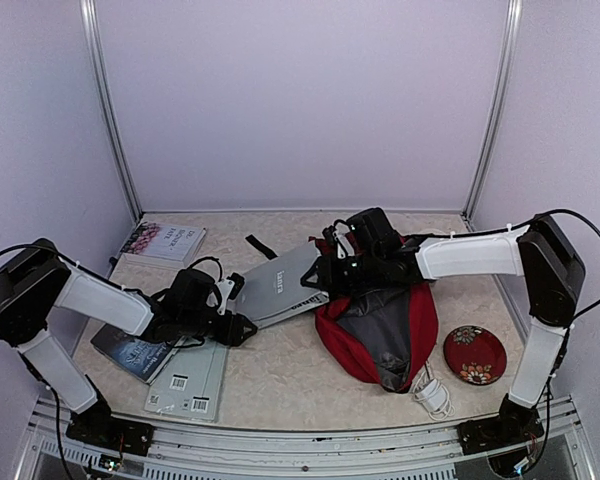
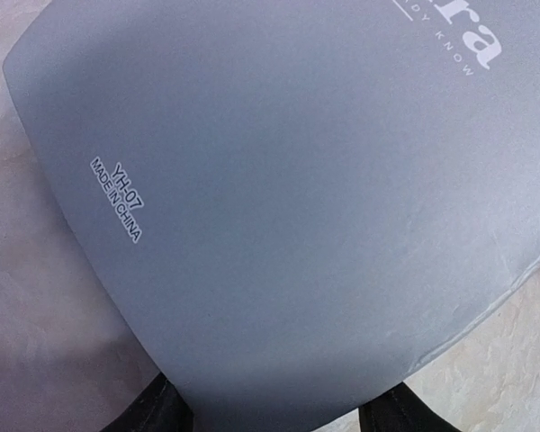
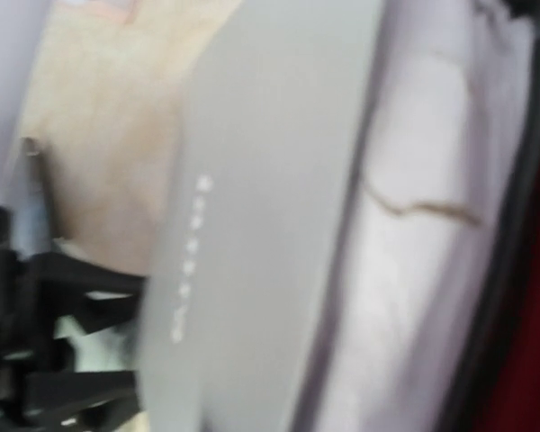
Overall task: Pack the student bag
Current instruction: Pick up the book from the center of the board.
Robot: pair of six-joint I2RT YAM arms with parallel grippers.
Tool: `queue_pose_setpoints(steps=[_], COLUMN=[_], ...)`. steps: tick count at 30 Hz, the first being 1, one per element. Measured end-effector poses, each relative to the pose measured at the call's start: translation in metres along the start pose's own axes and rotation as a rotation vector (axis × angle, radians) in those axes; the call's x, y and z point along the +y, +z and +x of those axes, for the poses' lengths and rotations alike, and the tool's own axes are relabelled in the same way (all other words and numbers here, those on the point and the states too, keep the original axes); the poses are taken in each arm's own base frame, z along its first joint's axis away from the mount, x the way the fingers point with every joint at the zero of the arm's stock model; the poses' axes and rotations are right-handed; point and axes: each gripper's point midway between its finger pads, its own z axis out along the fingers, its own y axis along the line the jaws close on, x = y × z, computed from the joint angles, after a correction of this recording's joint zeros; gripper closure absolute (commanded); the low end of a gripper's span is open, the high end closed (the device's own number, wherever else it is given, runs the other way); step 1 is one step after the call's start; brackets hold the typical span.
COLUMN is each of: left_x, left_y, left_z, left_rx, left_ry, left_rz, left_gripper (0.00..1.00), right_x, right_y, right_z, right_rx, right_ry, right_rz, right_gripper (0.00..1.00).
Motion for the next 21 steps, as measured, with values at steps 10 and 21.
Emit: queue_pose_setpoints(steps=[10,21], left_x=[0.000,-0.026], left_y=[-0.001,-0.060], left_z=[-0.001,-0.060], left_rx=[0.002,-0.196], left_ry=[0.009,0.063], left_rz=[-0.004,0.023], left_gripper=[0.33,0.23], right_x=[0.019,0.064], right_y=[0.000,-0.060], right_z=[-0.001,-0.019], right_rx=[0.012,-0.076], right_ry=[0.010,-0.071], right_rz=[-0.099,-0.148], right_gripper=[0.81,0.78])
